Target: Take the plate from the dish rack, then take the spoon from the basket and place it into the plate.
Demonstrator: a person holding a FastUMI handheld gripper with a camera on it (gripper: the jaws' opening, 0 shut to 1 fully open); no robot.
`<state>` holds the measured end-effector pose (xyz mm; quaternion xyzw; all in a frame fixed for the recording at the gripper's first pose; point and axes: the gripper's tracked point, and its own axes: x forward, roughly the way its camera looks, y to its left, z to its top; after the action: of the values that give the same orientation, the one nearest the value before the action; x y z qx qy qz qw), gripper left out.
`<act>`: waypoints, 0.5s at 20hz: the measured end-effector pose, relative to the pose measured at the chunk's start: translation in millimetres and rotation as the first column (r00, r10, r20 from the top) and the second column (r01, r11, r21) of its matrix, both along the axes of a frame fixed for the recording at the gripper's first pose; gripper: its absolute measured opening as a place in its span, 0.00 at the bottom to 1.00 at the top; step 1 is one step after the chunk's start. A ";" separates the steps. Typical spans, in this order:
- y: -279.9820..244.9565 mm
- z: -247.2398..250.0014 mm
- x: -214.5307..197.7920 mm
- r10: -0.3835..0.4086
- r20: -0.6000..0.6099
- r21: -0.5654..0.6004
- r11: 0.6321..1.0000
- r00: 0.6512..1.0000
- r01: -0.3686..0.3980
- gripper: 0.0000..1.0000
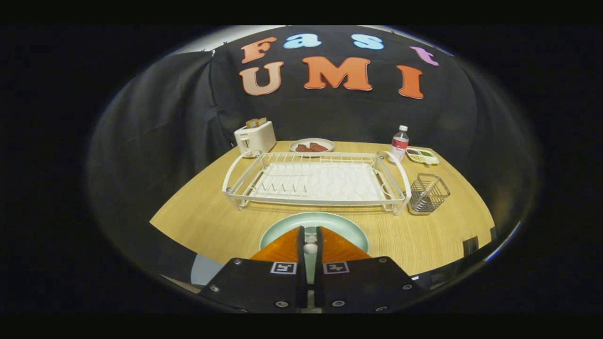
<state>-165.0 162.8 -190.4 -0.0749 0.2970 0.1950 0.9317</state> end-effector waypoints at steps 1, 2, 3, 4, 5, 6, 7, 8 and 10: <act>-1.7 -5.5 -1.2 0.000 -0.009 -0.011 1.000 1.000 0.000 0.06; -1.9 -7.8 -1.5 0.002 -0.011 -0.011 1.000 1.000 -0.002 0.06; -1.2 -5.8 -1.2 0.004 -0.003 -0.007 1.000 1.000 -0.004 0.08; -1.4 -7.1 0.0 0.003 -0.007 -0.008 1.000 1.000 -0.003 0.10; -3.9 -13.9 -1.9 -0.003 -0.026 -0.014 1.000 1.000 0.003 0.11; -7.4 -20.7 -3.1 -0.014 -0.048 -0.021 1.000 0.999 0.013 0.13; -9.8 -25.5 -3.2 -0.027 -0.066 -0.027 0.999 0.997 0.025 0.15; -11.7 -27.8 -1.5 -0.037 -0.075 -0.028 0.999 0.997 0.035 0.17; -17.6 -27.9 0.4 -0.070 -0.081 -0.031 0.997 0.994 0.068 0.32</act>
<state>-164.6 145.2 -218.3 -0.0699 0.3402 0.1614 0.9238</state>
